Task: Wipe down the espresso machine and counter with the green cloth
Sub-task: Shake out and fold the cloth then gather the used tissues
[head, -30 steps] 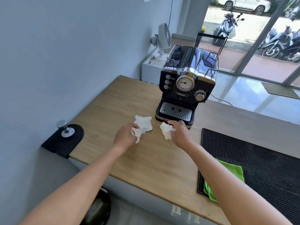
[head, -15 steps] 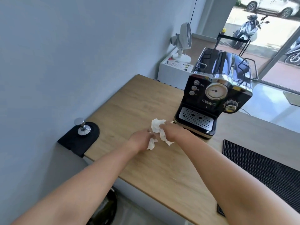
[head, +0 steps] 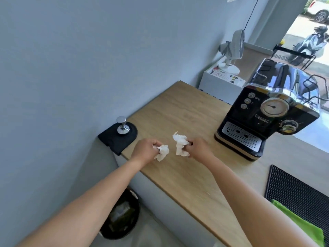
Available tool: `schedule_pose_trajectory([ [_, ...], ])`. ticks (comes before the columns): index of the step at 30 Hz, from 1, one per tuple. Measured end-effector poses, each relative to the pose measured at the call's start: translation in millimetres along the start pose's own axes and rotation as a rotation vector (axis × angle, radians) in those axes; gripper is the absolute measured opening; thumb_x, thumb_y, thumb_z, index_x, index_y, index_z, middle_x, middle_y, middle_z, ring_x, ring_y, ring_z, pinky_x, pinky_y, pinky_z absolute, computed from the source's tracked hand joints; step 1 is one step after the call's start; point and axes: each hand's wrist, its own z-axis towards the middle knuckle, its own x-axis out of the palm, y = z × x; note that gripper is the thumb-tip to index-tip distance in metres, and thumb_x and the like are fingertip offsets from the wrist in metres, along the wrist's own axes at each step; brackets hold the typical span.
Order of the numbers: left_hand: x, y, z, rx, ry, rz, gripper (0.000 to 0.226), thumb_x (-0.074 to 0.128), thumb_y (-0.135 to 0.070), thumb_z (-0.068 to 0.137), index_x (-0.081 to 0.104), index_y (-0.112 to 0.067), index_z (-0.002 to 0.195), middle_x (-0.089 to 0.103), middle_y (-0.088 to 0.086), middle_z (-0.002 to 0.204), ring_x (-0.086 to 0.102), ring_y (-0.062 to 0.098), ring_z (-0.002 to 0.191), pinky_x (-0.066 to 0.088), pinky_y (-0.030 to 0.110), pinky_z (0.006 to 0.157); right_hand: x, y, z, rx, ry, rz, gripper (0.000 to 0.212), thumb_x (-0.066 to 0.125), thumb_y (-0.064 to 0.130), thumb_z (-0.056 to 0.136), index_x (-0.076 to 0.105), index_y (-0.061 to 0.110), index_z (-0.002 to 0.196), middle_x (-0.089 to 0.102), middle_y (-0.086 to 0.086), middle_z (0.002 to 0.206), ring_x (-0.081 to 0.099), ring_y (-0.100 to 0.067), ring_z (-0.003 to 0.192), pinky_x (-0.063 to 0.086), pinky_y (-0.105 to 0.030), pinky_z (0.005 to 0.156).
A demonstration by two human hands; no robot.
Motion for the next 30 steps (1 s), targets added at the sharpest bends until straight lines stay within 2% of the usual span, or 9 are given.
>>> schedule_pose_trajectory([
  [3,-27.6,19.8,-19.7,-0.08,-0.098,-0.134,0.012,0.074,-0.026,0.074,0.076,-0.029,0.085,0.073,-0.015,0.079,0.07,0.008,0.079,0.058,0.03,0.076,28.5,33.0,-13.2,-0.058,0.101,0.21,0.023,0.058,0.005,0.083,0.061,0.017,0.064,0.063,-0.001,0.063,0.063,-0.019,0.06,0.058,-0.04,0.067],
  [6,-54.5,47.0,-52.3,-0.18,-0.21,-0.229,0.011,0.076,-0.02,0.073,0.074,-0.03,0.077,0.073,-0.008,0.077,0.072,0.017,0.077,0.06,0.039,0.075,65.6,63.8,-25.9,-0.141,0.247,0.311,0.01,0.063,0.003,0.085,0.07,0.009,0.079,0.064,-0.002,0.067,0.062,-0.018,0.061,0.056,-0.03,0.06],
  [8,-69.7,69.4,-76.7,-0.248,-0.309,-0.229,0.013,0.074,-0.018,0.073,0.075,-0.028,0.081,0.074,-0.006,0.077,0.071,0.016,0.076,0.06,0.039,0.077,94.2,80.3,-35.2,-0.185,0.346,0.306,0.01,0.063,0.003,0.085,0.069,0.01,0.08,0.062,0.0,0.065,0.057,-0.014,0.058,0.049,-0.022,0.053],
  [10,-82.1,94.8,-101.0,-0.314,-0.377,-0.21,0.015,0.071,-0.018,0.074,0.077,-0.026,0.085,0.074,-0.006,0.077,0.071,0.014,0.074,0.059,0.037,0.077,126.1,89.9,-43.2,-0.21,0.431,0.301,0.011,0.063,0.005,0.086,0.067,0.011,0.078,0.059,0.0,0.066,0.054,-0.013,0.06,0.046,-0.021,0.054],
  [13,-87.3,139.5,-134.4,-0.436,-0.436,-0.232,0.008,0.072,-0.025,0.073,0.074,-0.033,0.074,0.074,-0.007,0.071,0.07,0.012,0.071,0.059,0.037,0.076,180.8,91.8,-51.8,-0.18,0.531,0.332,0.011,0.061,0.002,0.088,0.069,0.009,0.083,0.061,-0.007,0.074,0.058,-0.016,0.067,0.053,-0.025,0.056],
  [19,-51.2,230.9,-162.3,-0.636,-0.443,-0.367,0.013,0.077,-0.02,0.075,0.077,-0.022,0.087,0.075,-0.001,0.08,0.067,0.011,0.068,0.059,0.031,0.077,292.3,55.3,-43.1,0.015,0.52,0.312,0.022,0.056,0.008,0.093,0.065,0.018,0.075,0.064,-0.012,0.079,0.064,-0.025,0.07,0.056,-0.03,0.05],
  [23,-6.8,301.2,-153.5,-0.746,-0.411,-0.422,0.017,0.07,-0.015,0.076,0.078,-0.021,0.089,0.076,0.002,0.081,0.071,0.018,0.074,0.06,0.036,0.078,361.4,12.5,-14.5,0.144,0.511,0.214,0.022,0.052,0.006,0.09,0.066,0.019,0.078,0.069,-0.01,0.086,0.066,-0.025,0.078,0.062,-0.04,0.066],
  [26,29.9,348.9,-142.2,-0.807,-0.386,-0.464,0.018,0.068,-0.013,0.075,0.078,-0.023,0.086,0.073,-0.001,0.075,0.069,0.016,0.069,0.06,0.038,0.076,412.2,-27.5,6.0,0.151,0.491,0.109,0.018,0.054,0.01,0.082,0.067,0.019,0.089,0.069,-0.006,0.092,0.067,-0.027,0.085,0.06,-0.048,0.077],
  [30,73.6,406.1,-125.7,-0.853,-0.386,-0.531,0.018,0.069,-0.013,0.075,0.076,-0.029,0.076,0.074,0.0,0.075,0.07,0.02,0.071,0.061,0.04,0.075,464.0,-64.5,19.1,0.247,0.479,0.094,0.033,0.05,0.01,0.087,0.062,0.017,0.117,0.064,-0.003,0.103,0.061,-0.022,0.091,0.052,-0.031,0.076],
])
